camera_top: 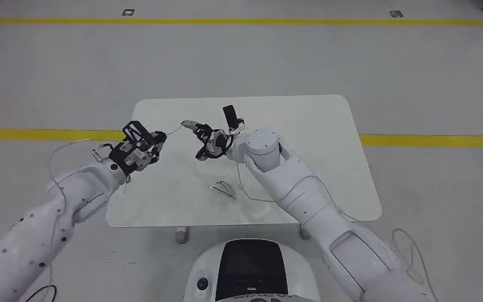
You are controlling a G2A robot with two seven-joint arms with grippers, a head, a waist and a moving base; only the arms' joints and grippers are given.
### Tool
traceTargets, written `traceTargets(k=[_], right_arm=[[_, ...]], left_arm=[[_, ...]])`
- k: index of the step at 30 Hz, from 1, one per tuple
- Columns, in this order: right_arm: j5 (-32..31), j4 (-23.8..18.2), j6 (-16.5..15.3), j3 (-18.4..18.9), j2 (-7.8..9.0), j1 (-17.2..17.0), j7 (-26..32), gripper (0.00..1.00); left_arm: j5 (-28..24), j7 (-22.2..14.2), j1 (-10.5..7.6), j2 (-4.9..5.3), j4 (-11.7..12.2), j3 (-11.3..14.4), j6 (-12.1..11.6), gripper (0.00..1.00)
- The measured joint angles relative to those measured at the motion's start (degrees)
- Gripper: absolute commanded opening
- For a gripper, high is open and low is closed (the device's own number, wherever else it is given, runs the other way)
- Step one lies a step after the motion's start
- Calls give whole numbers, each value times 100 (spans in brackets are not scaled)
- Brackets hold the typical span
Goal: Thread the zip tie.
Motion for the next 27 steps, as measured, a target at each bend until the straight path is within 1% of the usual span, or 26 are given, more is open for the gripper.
traceTargets(k=[2, 3, 5, 7, 9, 12, 15, 18, 23, 27], right_arm=[[0, 0, 0, 0, 0, 0, 0, 100], [0, 0, 0, 0, 0, 0, 0, 100], [0, 0, 0, 0, 0, 0, 0, 100], [0, 0, 0, 0, 0, 0, 0, 100], [0, 0, 0, 0, 0, 0, 0, 100], [0, 0, 0, 0, 0, 0, 0, 100], [0, 0, 0, 0, 0, 0, 0, 100], [0, 0, 0, 0, 0, 0, 0, 100], [0, 0, 0, 0, 0, 0, 0, 100], [0, 0, 0, 0, 0, 0, 0, 100]], left_arm=[[-489, -136, -88, -27, 180, 2, -191, 0], [-795, -219, -128, -41, 254, 51, -232, 0], [-1229, -312, -193, -49, 364, 145, -231, 0], [-1776, -395, -273, -49, 502, 275, -223, 0], [-2351, -481, -395, -38, 677, 380, -222, 0], [-2751, -548, -556, -20, 883, 537, -222, 0], [-3201, -535, -668, -12, 1015, 684, -222, 0], [-3657, -606, -768, 7, 1096, 799, -223, 0], [-4037, -655, -872, 38, 1198, 989, -223, 0], [-4390, -587, -926, 37, 1262, 1111, -223, 0]])
